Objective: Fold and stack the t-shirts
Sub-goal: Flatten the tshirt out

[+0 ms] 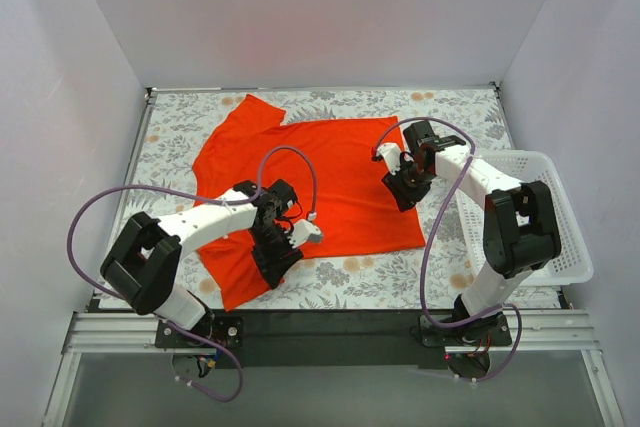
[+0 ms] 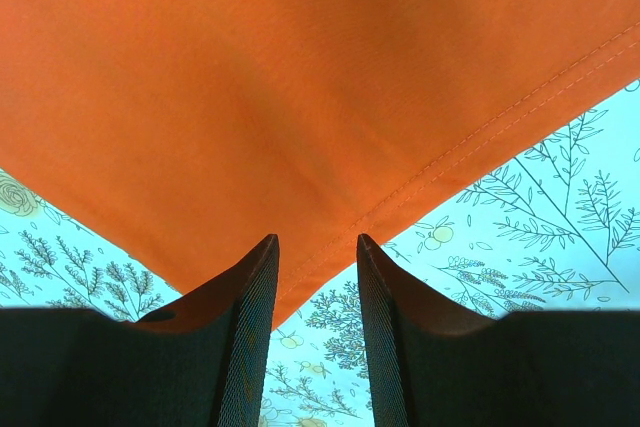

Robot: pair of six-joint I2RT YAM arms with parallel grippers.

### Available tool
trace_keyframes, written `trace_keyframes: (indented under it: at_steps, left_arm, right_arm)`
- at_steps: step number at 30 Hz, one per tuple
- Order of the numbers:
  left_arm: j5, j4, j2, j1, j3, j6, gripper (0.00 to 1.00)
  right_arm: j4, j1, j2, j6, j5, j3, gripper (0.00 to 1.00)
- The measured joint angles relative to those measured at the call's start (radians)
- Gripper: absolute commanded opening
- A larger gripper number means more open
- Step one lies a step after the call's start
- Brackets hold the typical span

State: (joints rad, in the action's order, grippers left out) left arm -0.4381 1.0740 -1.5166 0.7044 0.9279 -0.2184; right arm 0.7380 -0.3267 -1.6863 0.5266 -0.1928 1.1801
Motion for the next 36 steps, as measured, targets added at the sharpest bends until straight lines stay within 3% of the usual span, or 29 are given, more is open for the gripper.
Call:
trace_keyframes:
  at_steps: [4,12,17,24,29,33,36]
  left_arm:
    - [-0.013,0.034,0.021,-0.048,0.044,0.019,0.4]
    - [0.033,-0.047,-0.013,-0.519,0.177,0.085,0.39]
    - [0.093,-0.111,-0.053,-0.644,0.098,0.105,0.38]
    - [0.154,-0.158,-0.053,-0.725,-0.054,0.135,0.37]
    - [0.163,-0.187,0.036,-0.735,-0.132,0.153,0.37]
    - [0.158,-0.159,0.05,-0.742,-0.141,0.169,0.4]
    - [0.117,-0.069,0.042,-0.748,-0.048,0.177,0.48]
  right_arm:
    - [0.0,0.0,0.0,0.0,-0.004,0.0,0.44]
    - [-0.002,0.0,-0.002,-0.001,-0.009,-0.012,0.43]
    - [-0.005,-0.001,-0.008,0.0,0.007,-0.056,0.43]
    - [-0.017,-0.017,-0.002,0.002,0.036,-0.157,0.43]
    - [-0.043,-0.046,0.048,0.0,0.049,-0.213,0.42]
    - [-0.017,-0.064,0.072,-0.001,0.03,-0.232,0.46]
    - [0.029,-0.067,0.081,-0.007,0.004,-0.203,0.52]
